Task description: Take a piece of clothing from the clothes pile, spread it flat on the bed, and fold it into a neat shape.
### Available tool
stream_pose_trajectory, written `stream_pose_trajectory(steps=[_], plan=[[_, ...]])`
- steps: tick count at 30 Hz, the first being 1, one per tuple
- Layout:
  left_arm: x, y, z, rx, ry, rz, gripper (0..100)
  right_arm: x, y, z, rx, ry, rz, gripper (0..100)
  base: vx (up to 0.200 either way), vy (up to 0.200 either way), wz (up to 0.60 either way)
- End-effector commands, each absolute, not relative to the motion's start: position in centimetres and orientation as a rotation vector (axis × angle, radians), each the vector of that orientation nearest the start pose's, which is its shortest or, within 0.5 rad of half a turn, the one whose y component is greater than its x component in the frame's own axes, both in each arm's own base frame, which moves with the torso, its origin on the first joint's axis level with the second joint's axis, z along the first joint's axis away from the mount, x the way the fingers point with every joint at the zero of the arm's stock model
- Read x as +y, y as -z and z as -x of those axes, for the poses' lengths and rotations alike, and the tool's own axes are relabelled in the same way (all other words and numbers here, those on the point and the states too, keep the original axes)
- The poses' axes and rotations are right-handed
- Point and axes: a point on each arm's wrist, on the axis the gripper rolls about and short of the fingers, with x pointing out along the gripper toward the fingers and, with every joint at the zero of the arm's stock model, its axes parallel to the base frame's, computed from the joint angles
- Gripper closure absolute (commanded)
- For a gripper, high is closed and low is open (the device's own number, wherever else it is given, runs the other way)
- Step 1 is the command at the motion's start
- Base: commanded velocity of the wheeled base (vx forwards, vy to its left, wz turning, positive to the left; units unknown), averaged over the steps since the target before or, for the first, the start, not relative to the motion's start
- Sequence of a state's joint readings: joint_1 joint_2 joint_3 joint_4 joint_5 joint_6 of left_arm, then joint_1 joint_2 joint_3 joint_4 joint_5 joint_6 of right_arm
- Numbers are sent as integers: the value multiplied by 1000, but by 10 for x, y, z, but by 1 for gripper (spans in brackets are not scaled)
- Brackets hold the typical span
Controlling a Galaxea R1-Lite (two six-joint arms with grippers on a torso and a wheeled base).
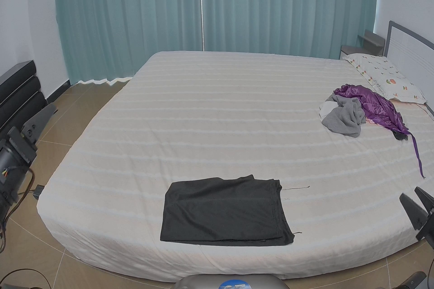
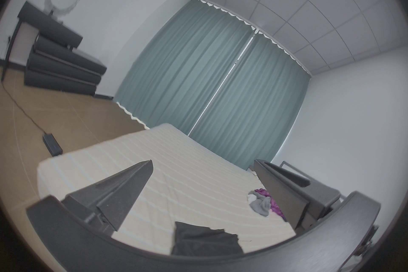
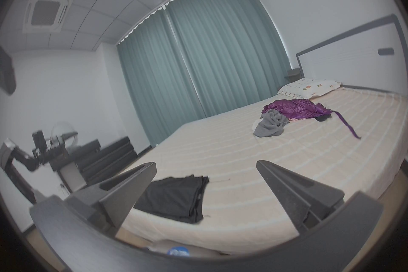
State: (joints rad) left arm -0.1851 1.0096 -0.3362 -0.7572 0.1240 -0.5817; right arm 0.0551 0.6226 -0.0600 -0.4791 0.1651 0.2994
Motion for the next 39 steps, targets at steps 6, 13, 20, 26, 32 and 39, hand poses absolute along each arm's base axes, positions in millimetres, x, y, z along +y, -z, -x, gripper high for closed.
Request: stream_pose_trajectory(steps=[6,13,20,26,32,39], plan=[[7,-165,38,-342,-117,180,0,-2,-120,26,-67,-89,47,0,0,0,0],[2,-132,41,-322,-113,-4,0,0,-83,23,-75,12,120,0,0,0,0],[2,-103,27,-266,-106,-26,0,0,-82,23,-60,-4,117,0,0,0,0],[2,-83,23,-69,-85,-29,0,0,-81,23,-50,-10,76,0,0,0,0],[-2,-82,23,-65,96,-15,0,0,-76,23,2,12,12,0,0,0,0],[-6,-82,23,-49,273,-19,0,0,-76,23,0,6,9,0,0,0,0]])
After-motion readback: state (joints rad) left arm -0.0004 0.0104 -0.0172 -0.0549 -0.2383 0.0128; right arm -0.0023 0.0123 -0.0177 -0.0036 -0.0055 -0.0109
